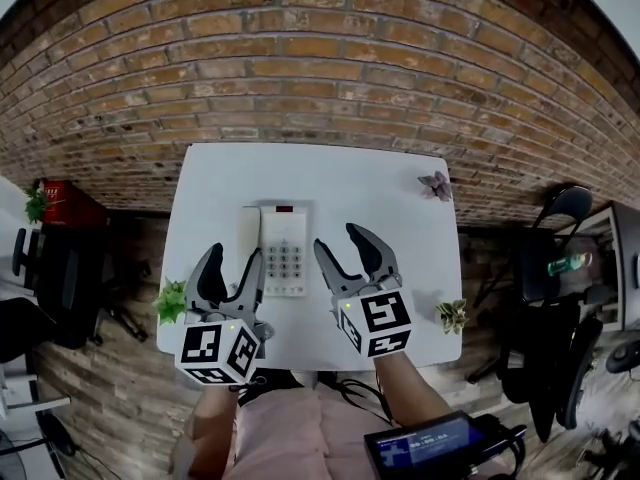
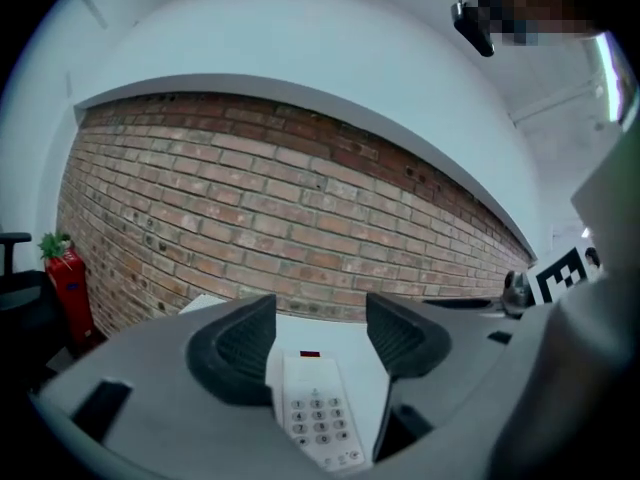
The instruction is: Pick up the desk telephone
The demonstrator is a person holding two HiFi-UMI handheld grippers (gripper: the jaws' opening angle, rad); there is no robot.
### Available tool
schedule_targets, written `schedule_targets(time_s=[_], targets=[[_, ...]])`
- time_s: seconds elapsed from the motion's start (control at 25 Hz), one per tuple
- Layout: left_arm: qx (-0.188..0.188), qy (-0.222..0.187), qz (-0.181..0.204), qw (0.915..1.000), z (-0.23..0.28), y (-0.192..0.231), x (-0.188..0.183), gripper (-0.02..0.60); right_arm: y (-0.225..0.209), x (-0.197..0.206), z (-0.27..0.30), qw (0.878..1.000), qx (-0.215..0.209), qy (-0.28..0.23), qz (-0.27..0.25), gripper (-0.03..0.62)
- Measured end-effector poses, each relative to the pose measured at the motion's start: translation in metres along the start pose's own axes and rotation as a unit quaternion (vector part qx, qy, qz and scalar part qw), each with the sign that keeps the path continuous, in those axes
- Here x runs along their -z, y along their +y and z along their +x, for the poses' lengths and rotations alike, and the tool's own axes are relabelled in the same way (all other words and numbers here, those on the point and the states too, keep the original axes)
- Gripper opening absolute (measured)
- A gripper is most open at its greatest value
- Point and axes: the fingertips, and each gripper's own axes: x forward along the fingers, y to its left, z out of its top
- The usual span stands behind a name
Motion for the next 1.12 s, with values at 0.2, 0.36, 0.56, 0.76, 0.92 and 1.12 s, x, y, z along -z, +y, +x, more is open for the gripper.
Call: schedule_targets(time_s=[0.2, 0.36, 0.56, 0.76, 0.92, 1.12], targets=[[0.029, 0.057, -0.007, 0.9979, 0.043, 0.021, 0.029, 0.308, -0.005, 0.026, 0.035, 0.999, 0.016, 0.037, 0.021, 0.232], [0.049, 0.106, -0.014, 0.9931, 0.072, 0.036, 0.059, 0.341, -0.003, 0.051, 0.064, 0.997, 0.01, 0.06, 0.053, 0.236], [0.068, 0.163, -0.043, 0.9834, 0.093, 0.052, 0.099, 0.362, 0.004, 0.086, 0.094, 0.991, 0.003, 0.094, 0.097, 0.244], [0.079, 0.198, -0.076, 0.9739, 0.106, 0.062, 0.126, 0.379, 0.006, 0.112, 0.111, 0.985, 0.002, 0.115, 0.132, 0.258], [0.085, 0.205, -0.105, 0.9694, 0.117, 0.066, 0.134, 0.387, 0.01, 0.124, 0.124, 0.98, -0.006, 0.125, 0.157, 0.28], [0.089, 0.241, -0.128, 0.9578, 0.124, 0.073, 0.155, 0.388, 0.008, 0.135, 0.132, 0.973, -0.014, 0.142, 0.179, 0.309]])
